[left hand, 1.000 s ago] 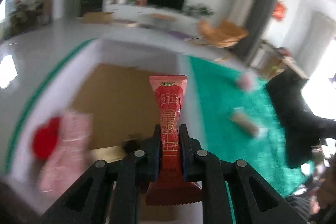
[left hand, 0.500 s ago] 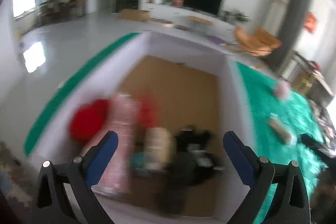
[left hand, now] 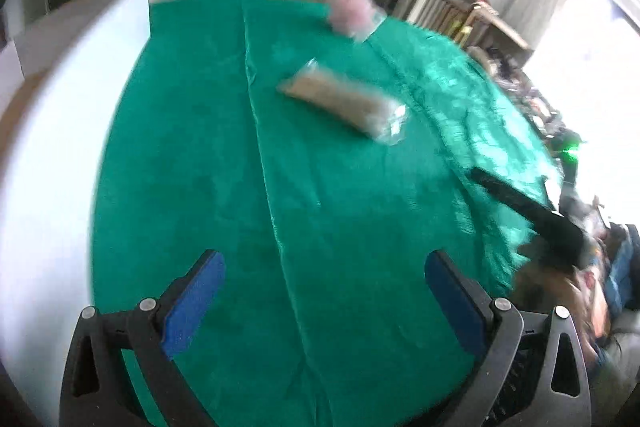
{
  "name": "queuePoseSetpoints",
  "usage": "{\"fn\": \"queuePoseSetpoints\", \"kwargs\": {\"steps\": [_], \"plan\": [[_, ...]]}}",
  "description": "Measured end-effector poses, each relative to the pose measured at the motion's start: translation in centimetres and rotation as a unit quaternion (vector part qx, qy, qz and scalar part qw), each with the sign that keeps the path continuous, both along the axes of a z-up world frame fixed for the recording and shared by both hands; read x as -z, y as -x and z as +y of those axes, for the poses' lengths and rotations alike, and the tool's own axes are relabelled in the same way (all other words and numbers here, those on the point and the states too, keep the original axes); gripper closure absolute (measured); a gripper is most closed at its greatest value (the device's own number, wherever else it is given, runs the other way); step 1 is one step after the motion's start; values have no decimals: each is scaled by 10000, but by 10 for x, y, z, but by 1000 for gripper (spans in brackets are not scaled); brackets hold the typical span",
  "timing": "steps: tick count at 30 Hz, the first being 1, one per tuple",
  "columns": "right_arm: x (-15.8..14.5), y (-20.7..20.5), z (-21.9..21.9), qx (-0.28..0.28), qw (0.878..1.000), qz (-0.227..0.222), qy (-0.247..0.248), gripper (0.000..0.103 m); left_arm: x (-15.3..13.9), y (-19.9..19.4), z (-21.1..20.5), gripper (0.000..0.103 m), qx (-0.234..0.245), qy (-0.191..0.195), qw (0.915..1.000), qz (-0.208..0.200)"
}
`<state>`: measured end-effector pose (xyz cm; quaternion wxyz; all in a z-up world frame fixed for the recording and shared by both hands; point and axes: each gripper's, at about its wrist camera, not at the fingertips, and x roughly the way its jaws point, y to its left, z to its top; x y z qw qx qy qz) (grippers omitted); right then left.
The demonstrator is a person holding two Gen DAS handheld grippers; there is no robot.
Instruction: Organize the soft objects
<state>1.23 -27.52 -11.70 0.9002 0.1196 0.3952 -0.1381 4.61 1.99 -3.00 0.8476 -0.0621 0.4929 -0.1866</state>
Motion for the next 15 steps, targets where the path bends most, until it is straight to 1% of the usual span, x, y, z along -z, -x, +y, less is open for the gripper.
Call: {"fn": "queuePoseSetpoints", "kwargs": {"steps": [2, 3, 6, 7, 10, 12, 15], "plan": [[1, -1, 2, 27, 10000, 8, 90, 28, 18, -9, -10, 3, -184, -245, 9995, -8], [8, -4, -3, 10, 9999, 49, 164, 27, 25, -11, -11, 3, -248, -340, 9991, 0], [11, -5, 5, -82, 9992, 183, 336, 21, 43, -24, -17, 3, -329, -605, 9976, 48], [12, -6, 5, -93, 9991, 210, 369, 21, 45, -23, -18, 3, -314, -705, 9970, -69], [13, 0, 5, -124, 9990, 222, 373, 19, 45, -27, -23, 3, -223, -914, 9956, -11], [13, 1, 6, -139, 9988, 248, 410, 18, 43, -36, -27, 3, -172, -811, 9965, 100], [13, 2, 6, -145, 9987, 253, 414, 18, 33, -56, -32, 3, -248, -351, 9986, 312]]}}
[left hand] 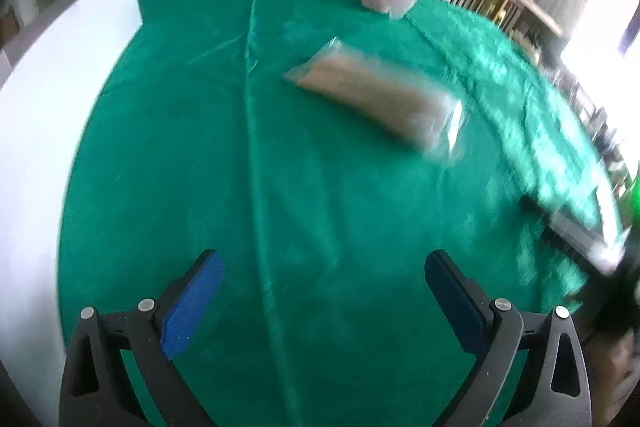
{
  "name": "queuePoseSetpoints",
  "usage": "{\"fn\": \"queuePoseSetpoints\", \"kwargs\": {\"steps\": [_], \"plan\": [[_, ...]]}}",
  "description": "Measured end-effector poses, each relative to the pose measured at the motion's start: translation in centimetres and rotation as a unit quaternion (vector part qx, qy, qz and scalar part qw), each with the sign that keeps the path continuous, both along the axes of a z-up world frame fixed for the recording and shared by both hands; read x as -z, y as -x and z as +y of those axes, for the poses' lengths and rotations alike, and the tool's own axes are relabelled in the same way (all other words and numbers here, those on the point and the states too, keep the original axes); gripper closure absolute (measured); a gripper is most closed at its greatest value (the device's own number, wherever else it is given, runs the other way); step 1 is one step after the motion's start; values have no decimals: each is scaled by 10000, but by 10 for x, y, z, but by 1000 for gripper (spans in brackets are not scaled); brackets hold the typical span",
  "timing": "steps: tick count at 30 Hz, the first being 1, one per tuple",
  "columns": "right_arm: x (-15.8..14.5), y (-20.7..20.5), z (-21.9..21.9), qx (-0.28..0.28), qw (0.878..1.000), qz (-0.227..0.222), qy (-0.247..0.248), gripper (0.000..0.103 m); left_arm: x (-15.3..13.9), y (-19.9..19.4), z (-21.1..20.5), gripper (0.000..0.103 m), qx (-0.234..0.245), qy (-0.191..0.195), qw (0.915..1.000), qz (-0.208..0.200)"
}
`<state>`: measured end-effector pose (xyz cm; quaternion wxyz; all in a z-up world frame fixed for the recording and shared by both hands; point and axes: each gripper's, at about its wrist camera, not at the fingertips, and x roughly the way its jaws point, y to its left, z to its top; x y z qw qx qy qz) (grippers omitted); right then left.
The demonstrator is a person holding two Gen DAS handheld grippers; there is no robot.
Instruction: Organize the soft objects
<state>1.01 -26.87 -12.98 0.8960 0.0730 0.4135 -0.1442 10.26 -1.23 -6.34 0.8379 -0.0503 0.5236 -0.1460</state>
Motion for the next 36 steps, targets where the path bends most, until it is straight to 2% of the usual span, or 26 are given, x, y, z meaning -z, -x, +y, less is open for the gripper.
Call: {"fn": "queuePoseSetpoints", "kwargs": {"steps": [2, 4, 7, 10, 12, 14, 15, 16, 17, 18, 20, 23, 25, 27, 29, 31, 34, 36], "plan": [[0, 0, 0, 0, 10000, 0, 1, 18, -7, -20, -10, 3, -23, 368, 9990, 234], [0, 0, 0, 1, 10000, -1, -1, 18, -13, -37, -26, 3, 32, 568, 9979, 313], [0, 0, 0, 1, 10000, -1, -1, 18, -15, -68, -55, 3, 38, 609, 9978, 275], [0, 0, 0, 1, 10000, -1, -2, 18, -3, -100, -78, 3, -73, 481, 9981, 387], [0, 0, 0, 2, 10000, 0, -1, 18, 5, -113, -88, 3, -142, 241, 9989, 389], [0, 0, 0, -2, 10000, 0, 0, 17, 6, -117, -97, 4, -72, -154, 9998, 142], [0, 0, 0, 0, 10000, 1, -1, 17, 7, -118, -100, 7, -20, -383, 9992, 96], [0, 0, 0, -3, 10000, 2, -2, 17, 6, -114, -100, 24, 56, -527, 9985, -101], [0, 0, 1, -10, 10000, 8, 0, 16, 4, -110, -97, 49, 123, -627, 9975, -300], [0, -1, 1, -16, 10000, 15, 7, 16, 2, -106, -93, 55, 212, -737, 9961, -430], [0, -1, 1, -19, 10000, 17, 5, 16, -2, -101, -80, 63, 357, -864, 9940, -574], [-1, -1, 1, -17, 10000, 16, 6, 16, -9, -105, -53, 63, 376, -1187, 9896, -718], [-1, -1, 1, -16, 10000, 16, 7, 16, -10, -116, -31, 62, 210, -1346, 9881, -714], [-1, -1, 1, -17, 10000, 16, 6, 16, -7, -123, -10, 55, 14, -1357, 9889, -599], [-1, -1, 1, -17, 10000, 16, 6, 16, 2, -128, 4, 20, -127, -1272, 9908, -439], [-1, -1, 1, -17, 10000, 16, 7, 16, 12, -127, 8, 7, -159, -1218, 9918, -361], [-1, -1, 1, -18, 10000, 16, 8, 16, 19, -116, 18, 0, -294, -970, 9930, -599], [-1, -1, 1, -17, 10000, 17, 8, 16, 20, -109, 20, 0, -280, -920, 9916, -866]]}}
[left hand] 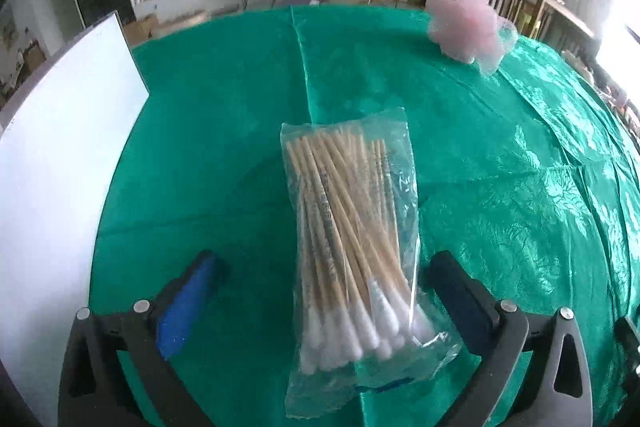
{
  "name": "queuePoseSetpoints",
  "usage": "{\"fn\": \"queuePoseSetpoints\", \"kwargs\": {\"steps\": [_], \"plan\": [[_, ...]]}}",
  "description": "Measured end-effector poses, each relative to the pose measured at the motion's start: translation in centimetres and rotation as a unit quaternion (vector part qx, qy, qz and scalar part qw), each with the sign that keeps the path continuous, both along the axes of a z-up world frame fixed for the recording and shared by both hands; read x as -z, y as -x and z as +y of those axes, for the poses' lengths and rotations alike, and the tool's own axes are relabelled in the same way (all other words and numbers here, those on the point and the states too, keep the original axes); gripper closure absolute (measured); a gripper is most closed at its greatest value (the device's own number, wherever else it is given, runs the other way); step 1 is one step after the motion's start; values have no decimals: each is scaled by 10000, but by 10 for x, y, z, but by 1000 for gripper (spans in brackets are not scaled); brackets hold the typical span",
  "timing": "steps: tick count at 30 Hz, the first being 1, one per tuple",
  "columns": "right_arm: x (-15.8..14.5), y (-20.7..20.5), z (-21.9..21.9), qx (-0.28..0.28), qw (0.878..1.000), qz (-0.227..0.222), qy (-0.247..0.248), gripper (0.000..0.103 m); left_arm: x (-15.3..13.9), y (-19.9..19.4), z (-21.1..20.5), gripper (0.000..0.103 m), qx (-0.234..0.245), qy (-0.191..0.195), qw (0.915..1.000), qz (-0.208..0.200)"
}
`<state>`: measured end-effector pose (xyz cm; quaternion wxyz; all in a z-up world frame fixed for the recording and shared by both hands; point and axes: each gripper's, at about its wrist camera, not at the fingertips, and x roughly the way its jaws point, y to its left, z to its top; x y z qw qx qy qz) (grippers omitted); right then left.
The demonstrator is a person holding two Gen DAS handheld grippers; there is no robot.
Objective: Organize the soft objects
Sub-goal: 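Grasp the clear bag of cotton swabs with the left tool and lift it, then hold the cotton swab bag lifted in the left tool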
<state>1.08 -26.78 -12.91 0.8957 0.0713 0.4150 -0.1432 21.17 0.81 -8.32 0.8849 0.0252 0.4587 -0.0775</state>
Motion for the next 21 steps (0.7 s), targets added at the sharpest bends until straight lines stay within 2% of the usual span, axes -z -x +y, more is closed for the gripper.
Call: {"fn": "queuePoseSetpoints", "kwargs": {"steps": [21], "plan": [[0, 0, 0, 0, 10000, 2, 2, 16, 1, 1, -1, 0, -6, -6, 10000, -11]]}}
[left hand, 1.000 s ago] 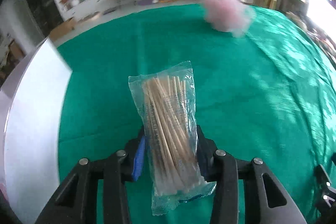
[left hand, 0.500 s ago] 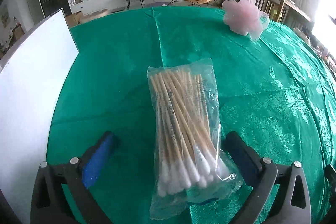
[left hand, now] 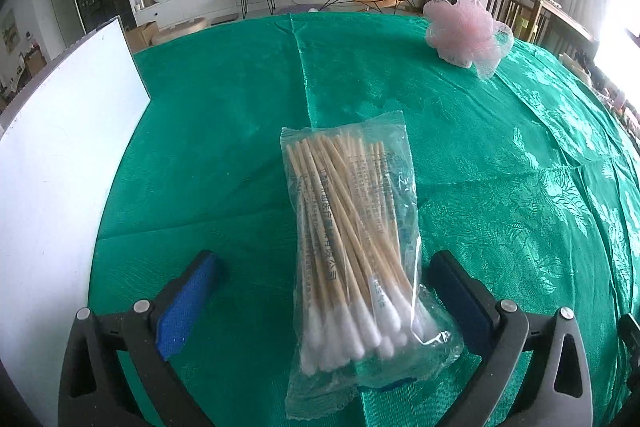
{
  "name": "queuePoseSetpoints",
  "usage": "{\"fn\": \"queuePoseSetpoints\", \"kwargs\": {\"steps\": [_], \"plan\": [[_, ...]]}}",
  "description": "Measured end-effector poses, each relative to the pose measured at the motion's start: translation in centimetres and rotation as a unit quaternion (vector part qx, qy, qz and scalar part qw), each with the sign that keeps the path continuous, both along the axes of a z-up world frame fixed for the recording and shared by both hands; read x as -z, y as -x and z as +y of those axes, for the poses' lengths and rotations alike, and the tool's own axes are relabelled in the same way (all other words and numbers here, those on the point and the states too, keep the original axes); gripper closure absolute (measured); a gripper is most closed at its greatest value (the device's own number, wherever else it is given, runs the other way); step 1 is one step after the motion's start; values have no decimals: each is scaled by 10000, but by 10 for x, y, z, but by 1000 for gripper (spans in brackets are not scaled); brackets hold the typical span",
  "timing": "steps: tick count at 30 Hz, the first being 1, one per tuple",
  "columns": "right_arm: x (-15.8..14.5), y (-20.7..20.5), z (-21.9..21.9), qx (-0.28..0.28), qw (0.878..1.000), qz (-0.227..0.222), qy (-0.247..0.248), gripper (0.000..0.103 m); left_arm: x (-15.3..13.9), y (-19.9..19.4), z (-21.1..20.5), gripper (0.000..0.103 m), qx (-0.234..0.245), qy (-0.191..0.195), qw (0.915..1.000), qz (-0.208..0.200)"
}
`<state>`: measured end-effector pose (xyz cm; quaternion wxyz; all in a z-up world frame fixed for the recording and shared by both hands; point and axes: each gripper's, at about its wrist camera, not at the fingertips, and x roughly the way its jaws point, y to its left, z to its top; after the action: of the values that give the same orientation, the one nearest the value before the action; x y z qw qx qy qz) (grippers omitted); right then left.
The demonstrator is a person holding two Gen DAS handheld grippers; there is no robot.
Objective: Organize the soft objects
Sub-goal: 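Hold the cotton swab bag lifted in the left tool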
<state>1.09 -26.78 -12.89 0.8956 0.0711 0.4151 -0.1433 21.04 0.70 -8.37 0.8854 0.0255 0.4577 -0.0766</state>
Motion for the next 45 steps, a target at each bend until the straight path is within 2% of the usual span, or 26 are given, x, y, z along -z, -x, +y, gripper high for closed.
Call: {"fn": "queuePoseSetpoints", "kwargs": {"steps": [40, 43, 45], "plan": [[-1, 0, -1, -6, 10000, 3, -6, 15, 0, 1, -1, 0, -5, -2, 10000, -2], [-2, 0, -3, -167, 9998, 33, -73, 15, 0, 1, -1, 0, -5, -2, 10000, -2], [-8, -4, -13, -95, 9992, -174, -351, 16, 0, 1, 0, 0, -6, -3, 10000, -1]]}}
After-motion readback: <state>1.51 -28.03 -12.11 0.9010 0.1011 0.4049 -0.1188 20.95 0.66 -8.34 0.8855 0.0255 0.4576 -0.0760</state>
